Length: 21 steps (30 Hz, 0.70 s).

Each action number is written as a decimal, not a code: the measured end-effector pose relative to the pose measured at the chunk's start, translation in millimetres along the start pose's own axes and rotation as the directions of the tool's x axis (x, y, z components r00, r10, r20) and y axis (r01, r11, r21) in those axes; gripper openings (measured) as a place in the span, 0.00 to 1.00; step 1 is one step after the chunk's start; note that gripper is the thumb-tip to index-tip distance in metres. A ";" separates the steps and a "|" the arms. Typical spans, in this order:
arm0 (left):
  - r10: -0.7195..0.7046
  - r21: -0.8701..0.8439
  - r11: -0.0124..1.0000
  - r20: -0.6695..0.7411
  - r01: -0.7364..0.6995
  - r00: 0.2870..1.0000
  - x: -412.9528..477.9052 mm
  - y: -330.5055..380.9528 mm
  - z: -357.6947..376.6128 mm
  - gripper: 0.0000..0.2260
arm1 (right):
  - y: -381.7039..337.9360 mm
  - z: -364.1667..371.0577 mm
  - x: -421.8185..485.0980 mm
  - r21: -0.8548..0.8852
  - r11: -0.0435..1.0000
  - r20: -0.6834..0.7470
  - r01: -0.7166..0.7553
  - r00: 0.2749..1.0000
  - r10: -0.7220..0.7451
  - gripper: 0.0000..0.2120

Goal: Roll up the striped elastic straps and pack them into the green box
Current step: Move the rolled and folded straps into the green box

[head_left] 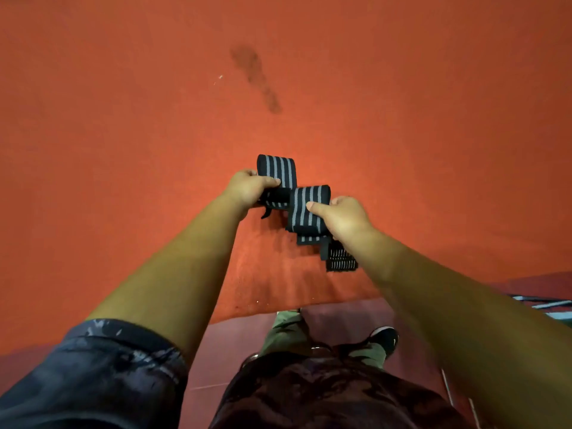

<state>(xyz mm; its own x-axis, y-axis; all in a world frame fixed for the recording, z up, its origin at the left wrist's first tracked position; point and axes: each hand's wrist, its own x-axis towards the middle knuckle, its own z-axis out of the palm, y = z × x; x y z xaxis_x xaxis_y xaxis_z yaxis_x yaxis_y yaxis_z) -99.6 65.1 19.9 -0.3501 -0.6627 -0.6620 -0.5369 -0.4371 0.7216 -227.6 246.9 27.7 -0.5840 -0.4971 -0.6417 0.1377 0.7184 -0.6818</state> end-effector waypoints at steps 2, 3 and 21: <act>0.036 0.007 0.999 0.023 -0.036 0.999 -6.8 21.4 13.5 0.11 | -9.2 -27.4 0.3 0.047 0.999 -0.038 0.014 0.999 -0.012 0.17; 0.050 0.011 0.999 0.034 -0.051 0.998 -9.9 31.8 22.2 0.10 | -11.2 -41.8 0.7 0.066 0.998 -0.062 0.022 0.998 -0.018 0.18; 0.060 0.310 0.907 0.576 -0.286 0.815 -95.1 76.1 339.2 0.24 | 185.3 -308.1 -73.5 0.611 0.792 -0.395 -0.006 0.864 0.312 0.21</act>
<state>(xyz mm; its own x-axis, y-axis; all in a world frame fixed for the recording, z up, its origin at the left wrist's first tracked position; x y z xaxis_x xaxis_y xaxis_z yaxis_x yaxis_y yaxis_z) -367.5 301.1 68.9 -0.7597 -0.2167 -0.6132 -0.6247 -0.0188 0.7806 -405.7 566.5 56.7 -0.7781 -0.0132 -0.6281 0.6011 0.2746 -0.7505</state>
